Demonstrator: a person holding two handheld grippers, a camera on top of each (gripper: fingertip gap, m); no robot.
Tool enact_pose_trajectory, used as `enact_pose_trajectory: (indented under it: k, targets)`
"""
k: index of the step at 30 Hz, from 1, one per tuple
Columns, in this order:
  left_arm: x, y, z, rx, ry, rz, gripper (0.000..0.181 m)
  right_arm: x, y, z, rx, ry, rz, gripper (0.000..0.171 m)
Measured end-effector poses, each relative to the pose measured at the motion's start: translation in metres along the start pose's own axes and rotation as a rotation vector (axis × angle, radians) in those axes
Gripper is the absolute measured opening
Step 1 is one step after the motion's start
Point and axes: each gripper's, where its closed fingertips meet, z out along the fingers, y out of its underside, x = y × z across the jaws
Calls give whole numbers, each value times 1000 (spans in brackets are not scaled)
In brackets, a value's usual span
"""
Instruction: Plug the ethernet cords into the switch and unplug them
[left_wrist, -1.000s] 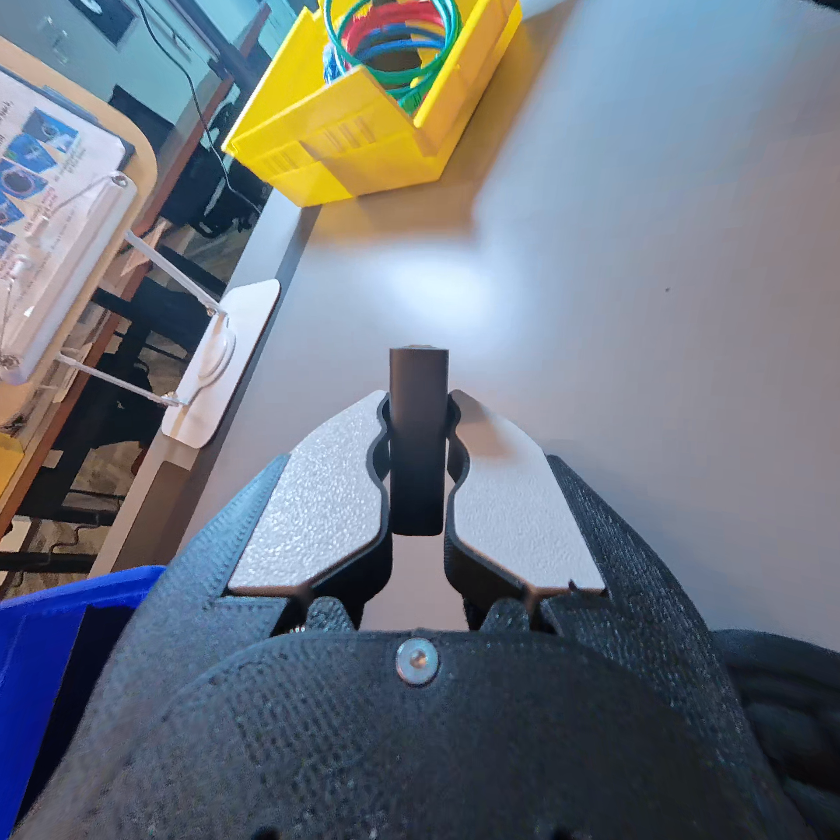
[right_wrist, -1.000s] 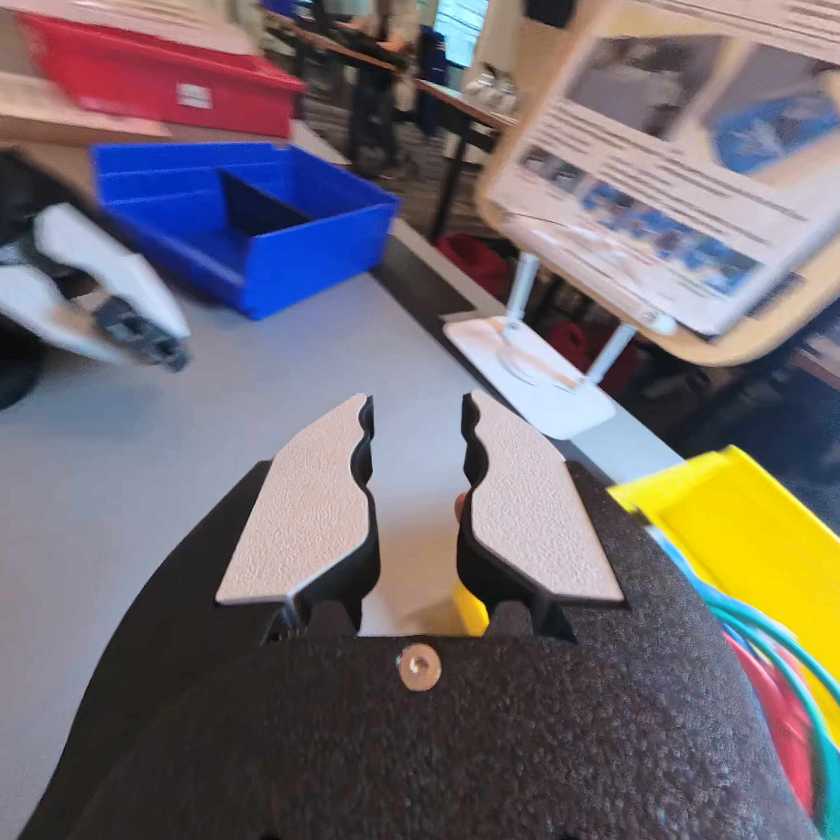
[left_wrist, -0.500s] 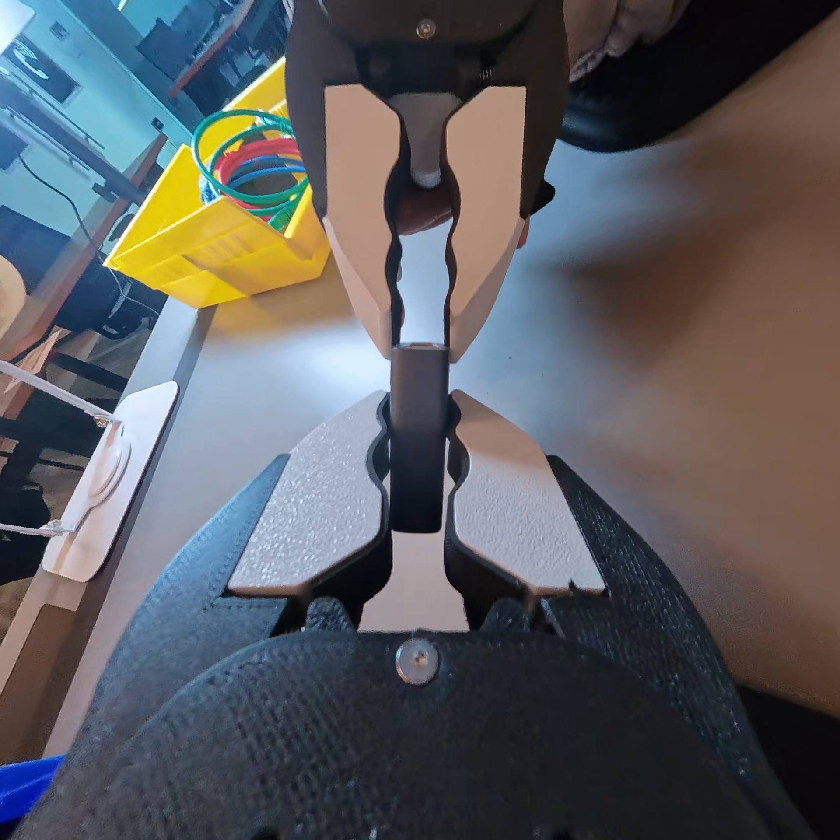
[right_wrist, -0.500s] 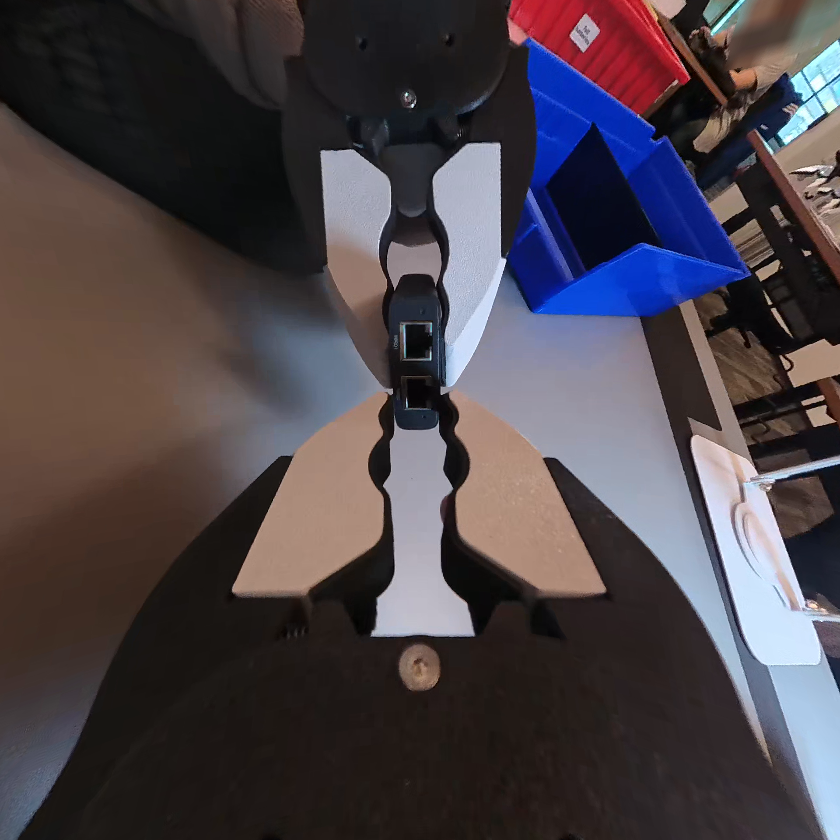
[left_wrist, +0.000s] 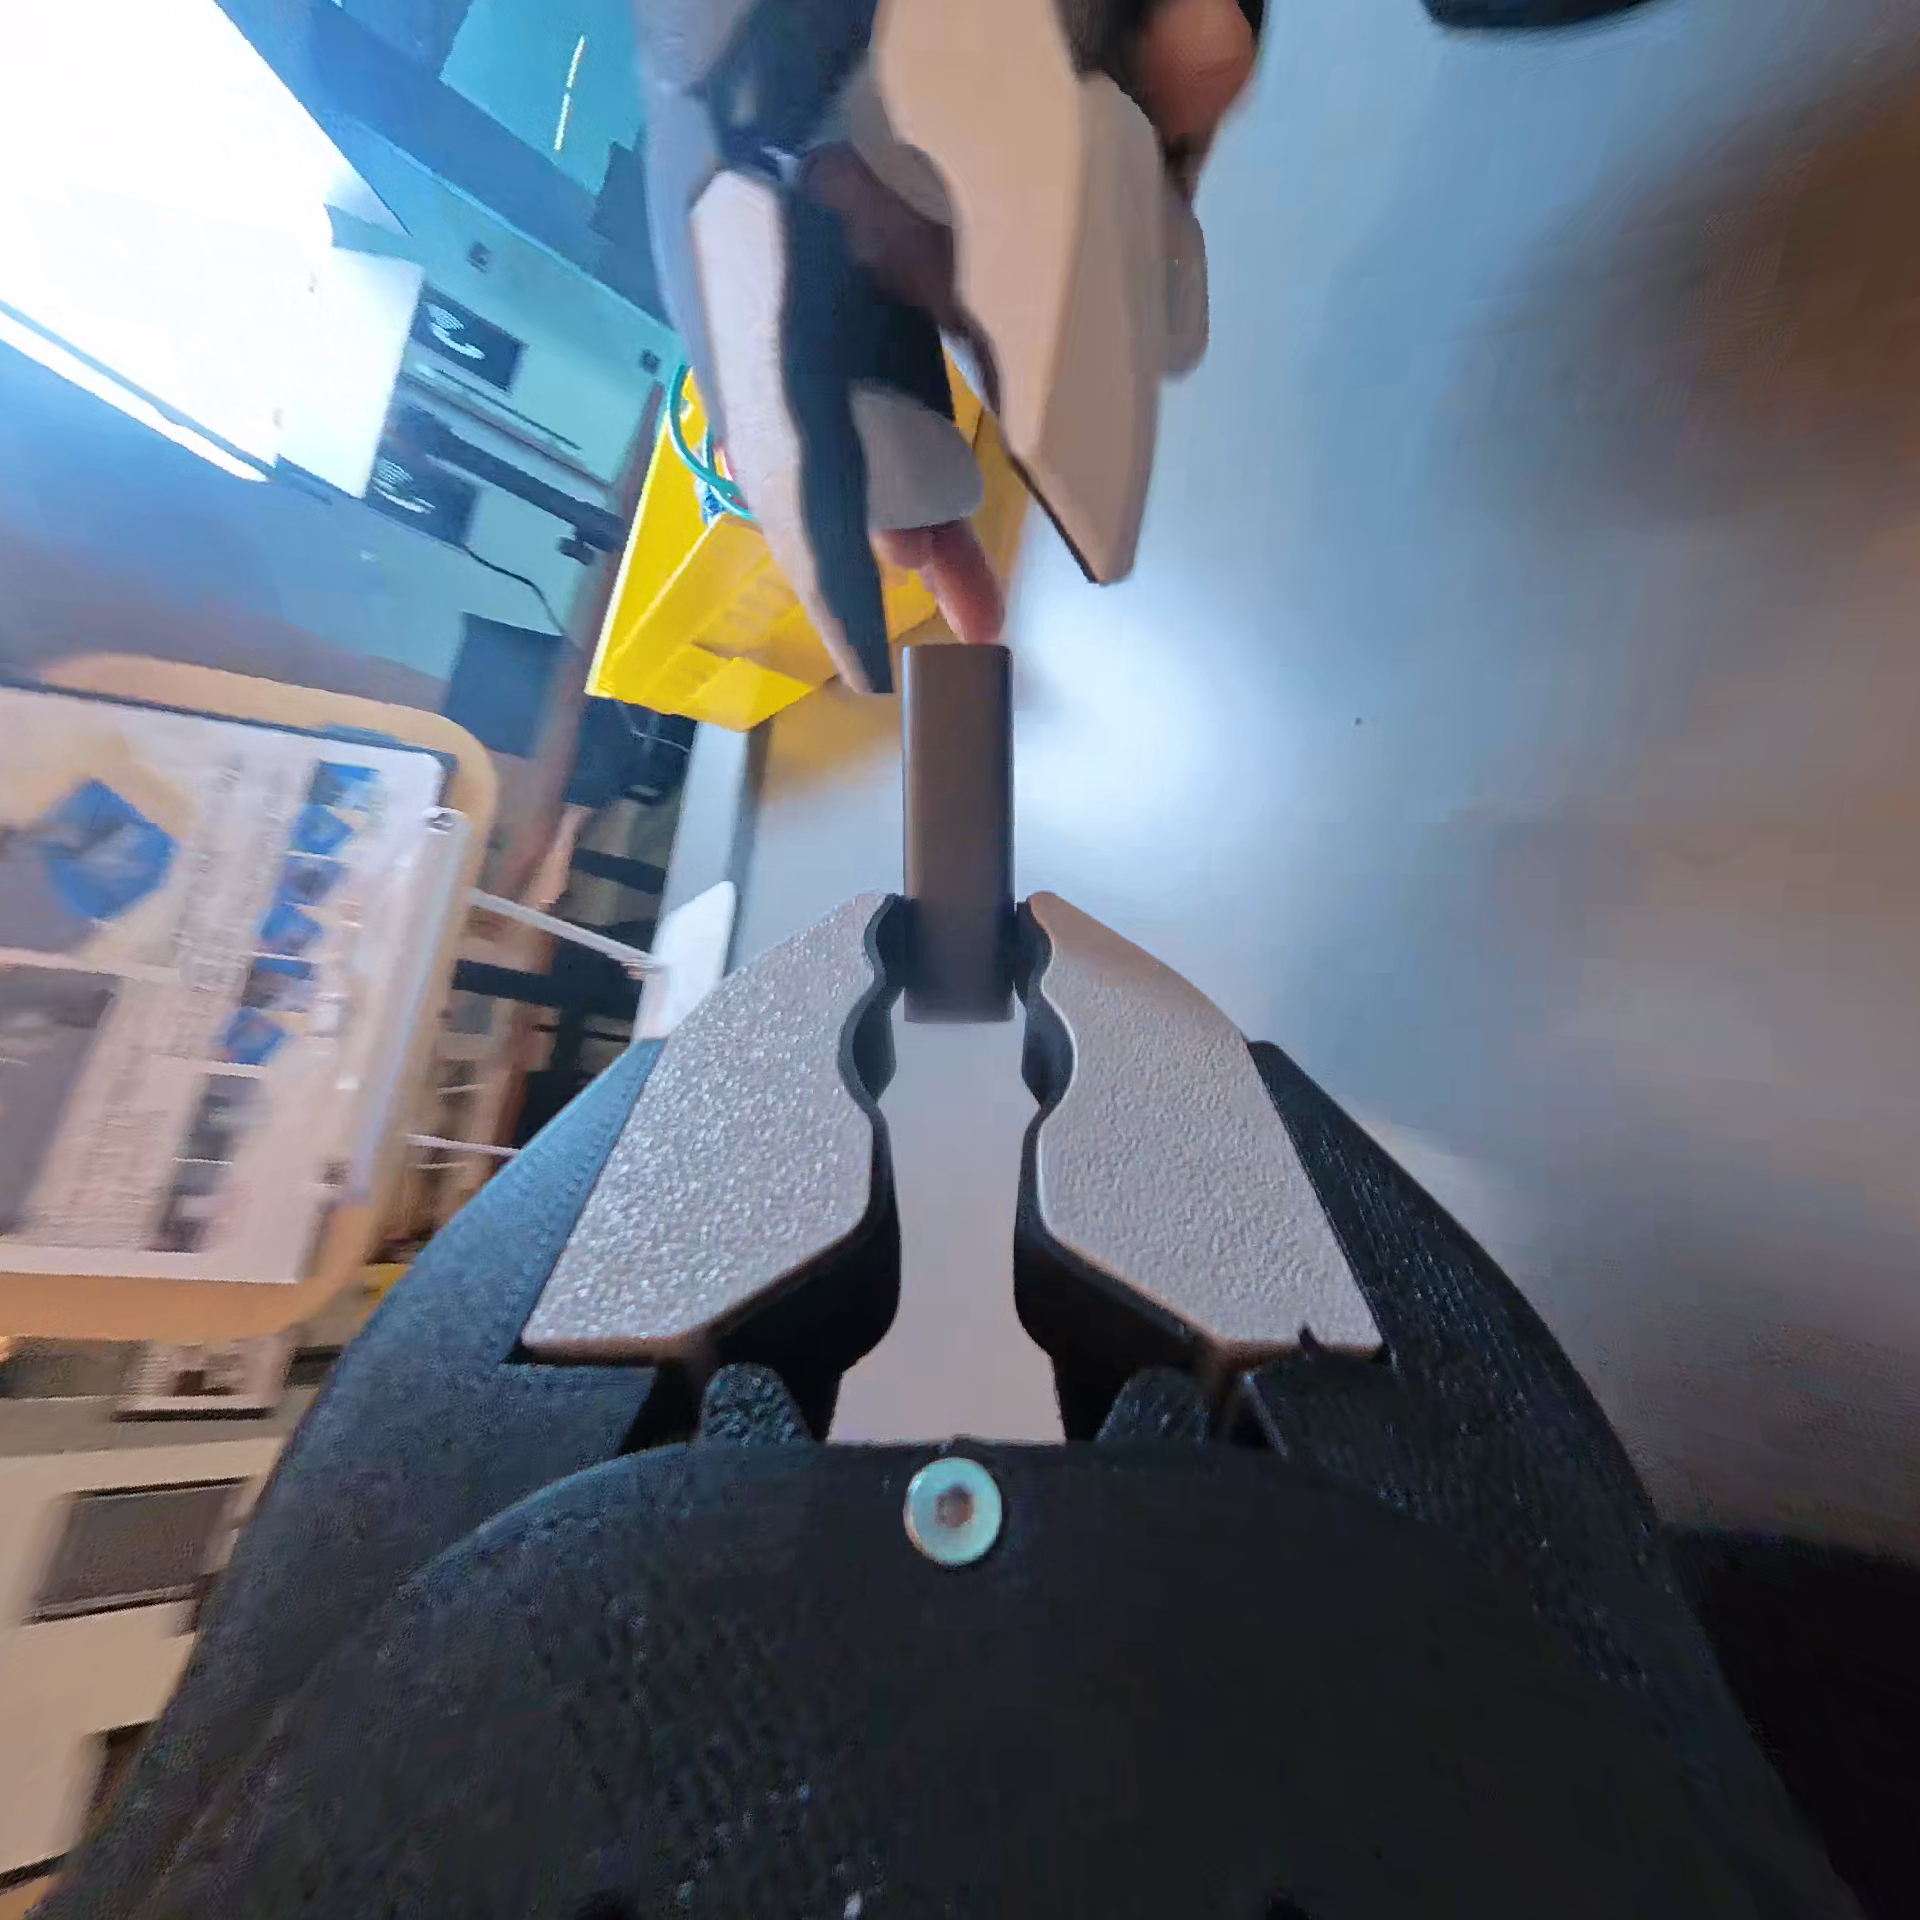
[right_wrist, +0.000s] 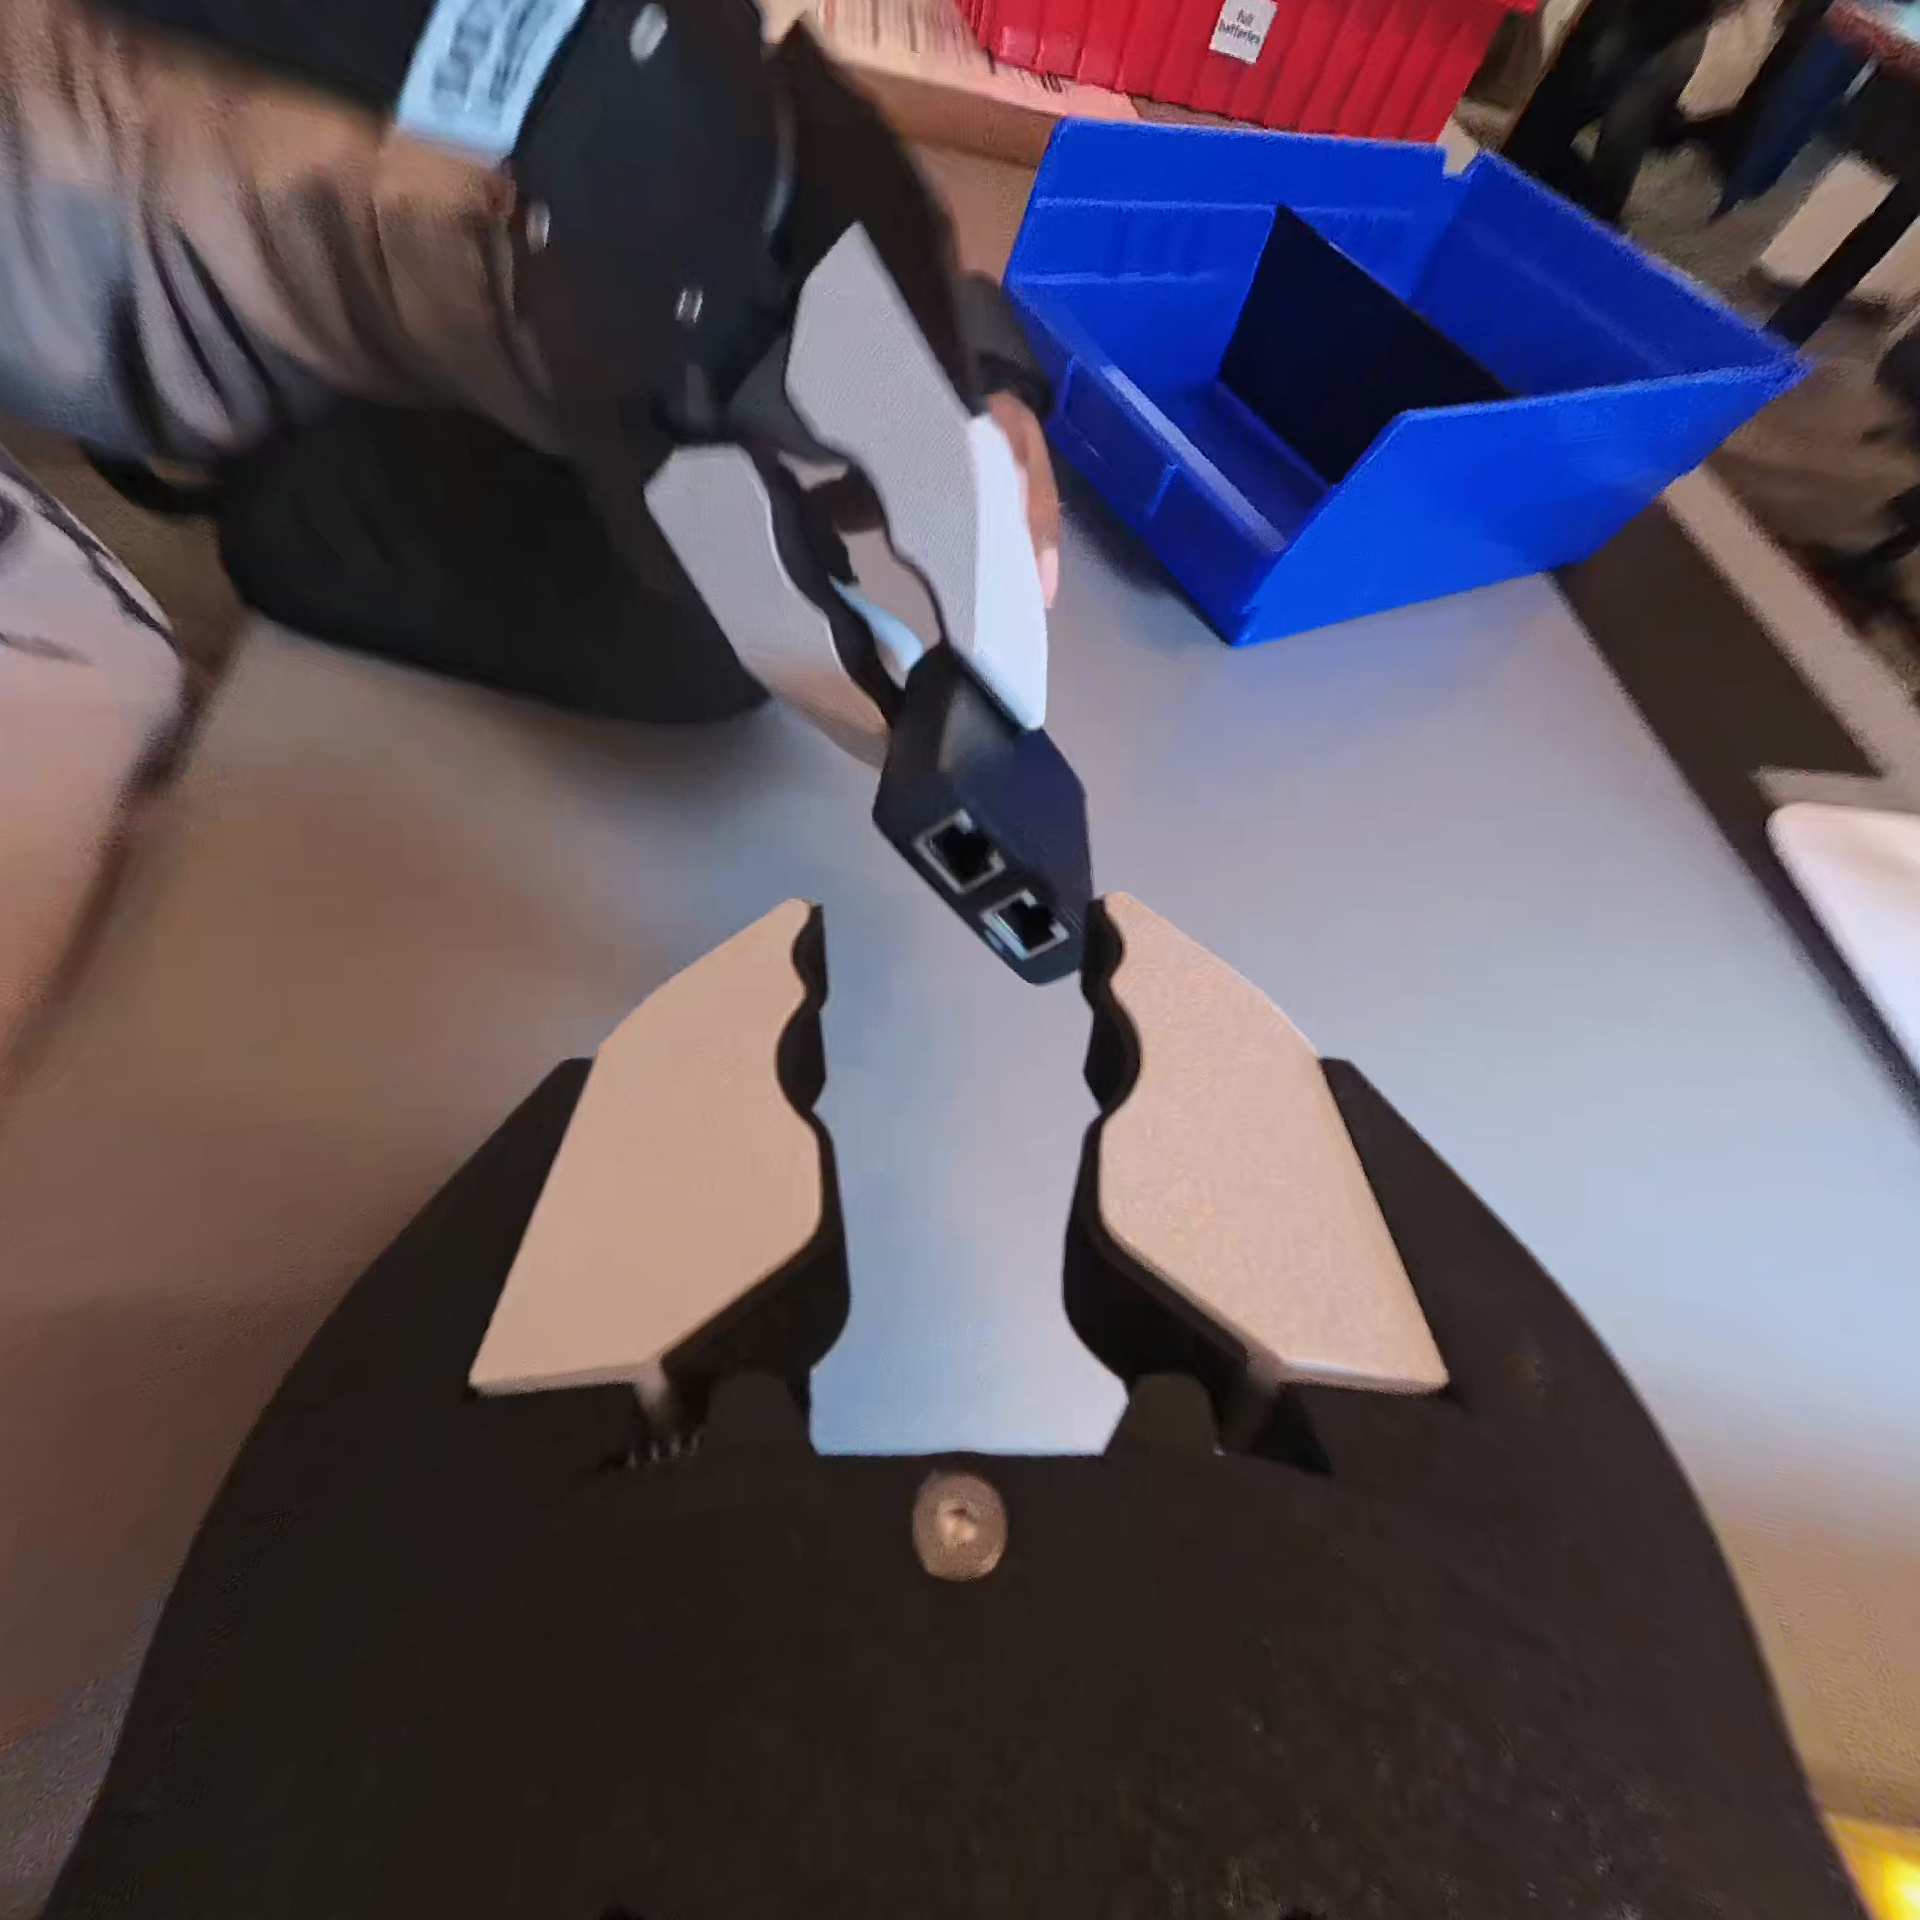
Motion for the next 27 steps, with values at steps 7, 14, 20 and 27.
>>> enact_pose_trajectory:
  k: [7, 14, 20, 27]
  targets:
    - [14, -2, 10, -122, -72, 338, 20, -1, 16, 25, -142, -23, 365, 71]
    - [9, -9, 5, 14, -17, 63, 21, 1, 20, 26, -155, -59, 368, 59]
    - [-51, -4, -24, 280, -51, -539, 22, 96, -28, -56, 43, 267, 280, 0]
    - [-36, 17, -11, 211, 20, -589, 15, 214, 14, -140, -248, 541, 259, 0]
